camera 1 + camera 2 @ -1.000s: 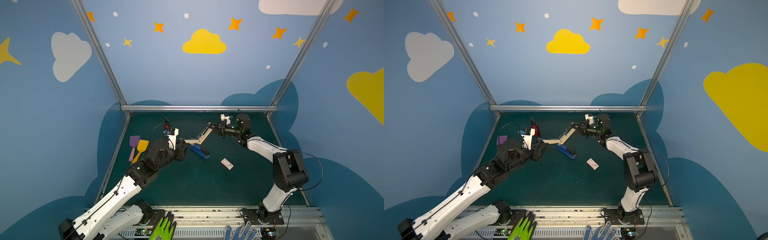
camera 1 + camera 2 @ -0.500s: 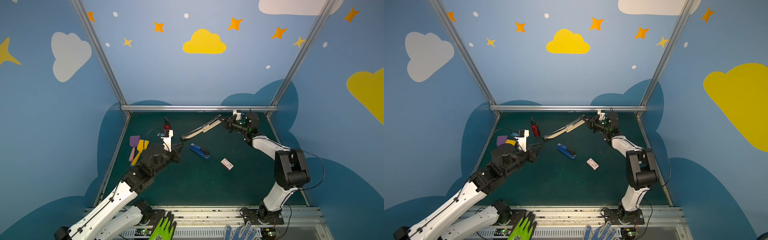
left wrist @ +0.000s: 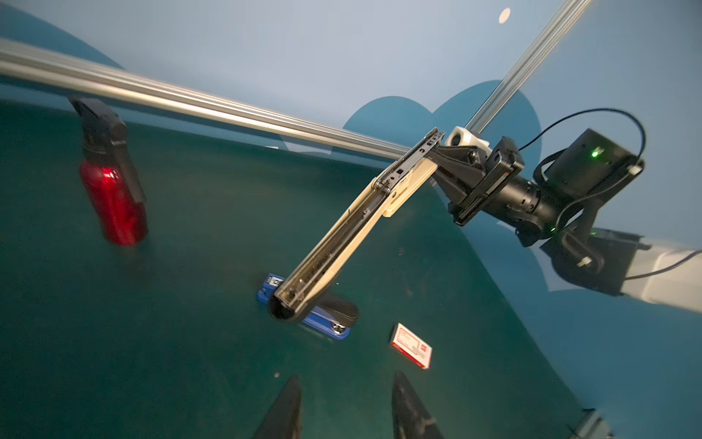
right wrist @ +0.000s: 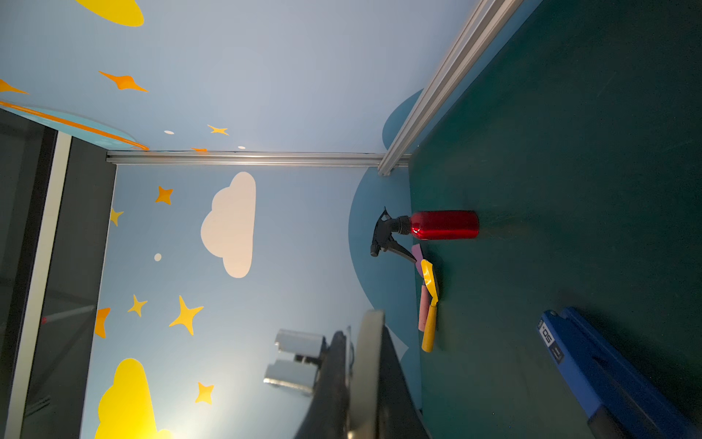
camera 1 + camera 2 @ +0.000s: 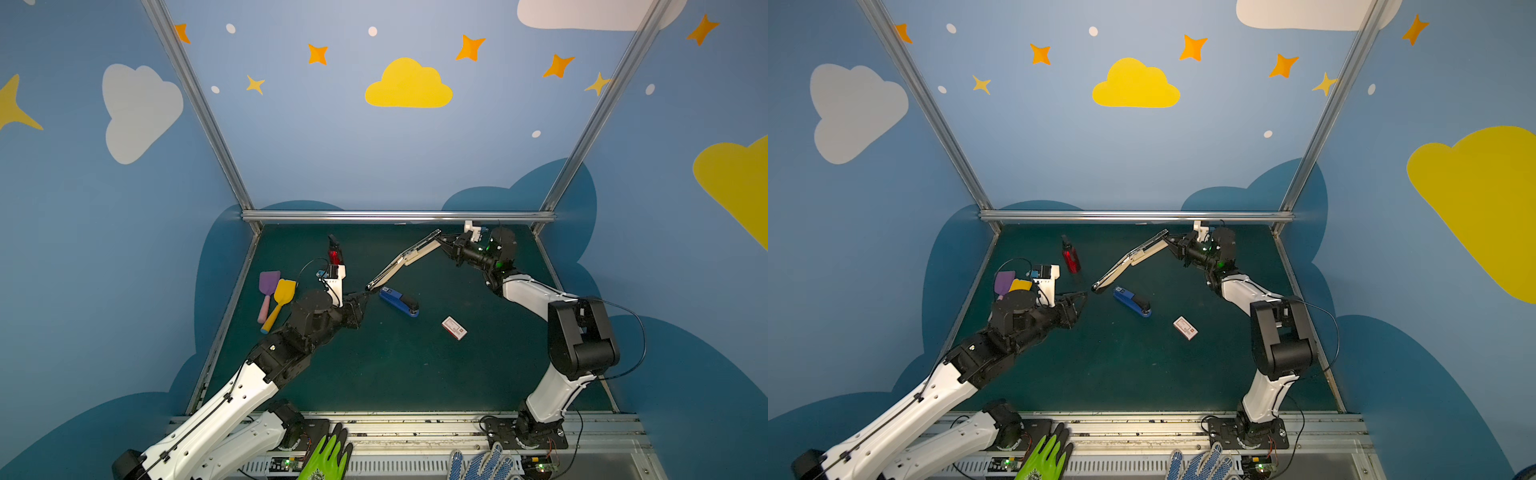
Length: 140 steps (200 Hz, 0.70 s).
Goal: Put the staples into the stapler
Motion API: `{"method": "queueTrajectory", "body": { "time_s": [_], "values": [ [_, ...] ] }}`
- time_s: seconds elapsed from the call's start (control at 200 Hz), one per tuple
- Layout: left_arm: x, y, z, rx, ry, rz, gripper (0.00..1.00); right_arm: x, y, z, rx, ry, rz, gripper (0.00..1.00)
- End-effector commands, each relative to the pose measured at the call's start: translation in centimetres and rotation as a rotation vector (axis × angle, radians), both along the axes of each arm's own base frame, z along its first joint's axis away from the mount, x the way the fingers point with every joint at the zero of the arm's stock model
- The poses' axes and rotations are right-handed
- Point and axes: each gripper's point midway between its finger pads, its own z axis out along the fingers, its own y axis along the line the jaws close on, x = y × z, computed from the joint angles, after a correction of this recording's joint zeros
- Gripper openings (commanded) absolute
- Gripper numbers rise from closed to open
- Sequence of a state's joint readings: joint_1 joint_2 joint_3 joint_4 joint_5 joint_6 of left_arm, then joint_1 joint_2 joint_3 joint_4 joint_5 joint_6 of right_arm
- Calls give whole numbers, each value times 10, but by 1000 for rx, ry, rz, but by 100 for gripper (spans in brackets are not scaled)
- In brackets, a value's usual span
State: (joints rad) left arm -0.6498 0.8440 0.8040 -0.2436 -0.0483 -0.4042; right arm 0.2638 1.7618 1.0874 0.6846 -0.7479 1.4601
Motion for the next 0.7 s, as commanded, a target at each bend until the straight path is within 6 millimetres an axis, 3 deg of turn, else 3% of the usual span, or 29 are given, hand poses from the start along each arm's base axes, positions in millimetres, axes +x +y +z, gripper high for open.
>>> {"method": "queueTrajectory", "body": {
  "time_s": [0.0,0.361,0.696],
  "values": [
    [8,1,5,52,11,15,49,-15,17,8,41,-53,78,0],
    [28,-29,-21,126,121,-82,62,-49,53,-9,28,-61,200,0],
    [61,-57,-39,150,203,-157,64,-72,76,-13,33,-59,273,0]
  ]
}}
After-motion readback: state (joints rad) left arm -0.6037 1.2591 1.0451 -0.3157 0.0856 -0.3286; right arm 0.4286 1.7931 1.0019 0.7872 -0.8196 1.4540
